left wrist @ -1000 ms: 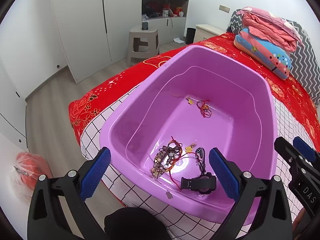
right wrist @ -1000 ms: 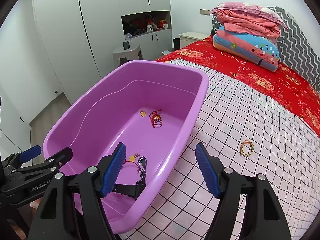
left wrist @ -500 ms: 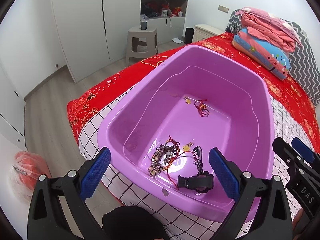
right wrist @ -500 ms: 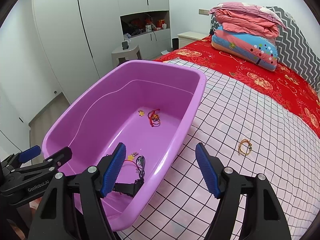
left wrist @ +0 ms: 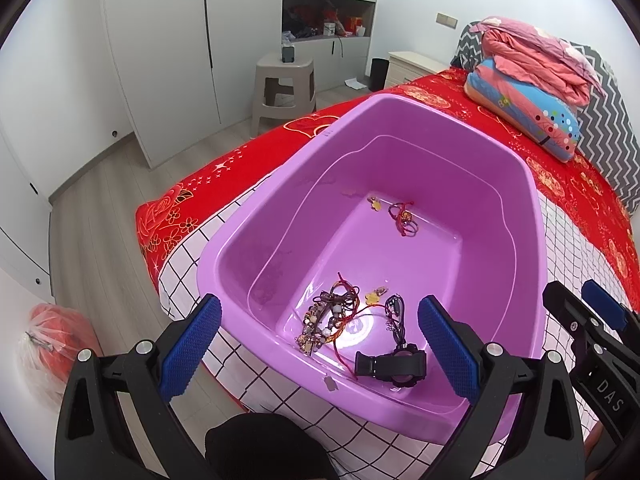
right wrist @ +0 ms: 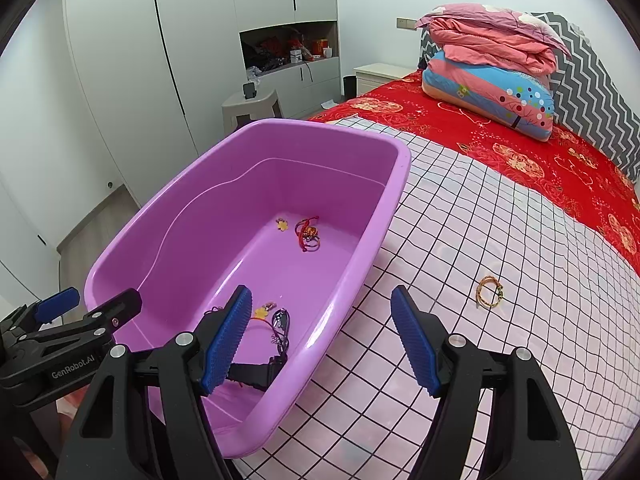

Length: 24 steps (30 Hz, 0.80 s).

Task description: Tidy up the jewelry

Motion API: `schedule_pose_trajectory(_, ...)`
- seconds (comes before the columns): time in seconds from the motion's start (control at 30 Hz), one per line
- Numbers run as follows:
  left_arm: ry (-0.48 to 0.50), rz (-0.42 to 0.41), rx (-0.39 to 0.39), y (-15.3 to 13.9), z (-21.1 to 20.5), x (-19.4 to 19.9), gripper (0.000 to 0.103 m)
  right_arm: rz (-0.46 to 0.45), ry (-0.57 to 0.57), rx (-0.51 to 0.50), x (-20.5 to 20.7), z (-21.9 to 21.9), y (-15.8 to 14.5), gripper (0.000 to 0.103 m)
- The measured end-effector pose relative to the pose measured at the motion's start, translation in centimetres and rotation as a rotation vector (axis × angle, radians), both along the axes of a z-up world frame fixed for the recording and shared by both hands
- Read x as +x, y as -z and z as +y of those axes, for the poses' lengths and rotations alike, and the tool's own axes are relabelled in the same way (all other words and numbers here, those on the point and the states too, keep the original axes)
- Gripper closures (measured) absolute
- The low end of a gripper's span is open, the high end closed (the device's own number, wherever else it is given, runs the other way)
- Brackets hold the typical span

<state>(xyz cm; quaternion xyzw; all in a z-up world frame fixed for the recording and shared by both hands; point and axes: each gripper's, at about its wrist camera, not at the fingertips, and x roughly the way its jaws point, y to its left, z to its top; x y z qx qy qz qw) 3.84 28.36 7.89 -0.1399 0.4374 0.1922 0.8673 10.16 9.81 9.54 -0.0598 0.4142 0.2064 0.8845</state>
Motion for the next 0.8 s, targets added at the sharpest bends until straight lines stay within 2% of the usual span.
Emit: schedule_pose_trajectory(0.8, 0.006, -0.005, 0.026, -0.37, -0.27, -0.06, 0.006, 0.01, -0.001, 0.014, -0.25, 0.08, 0.51, 0.034)
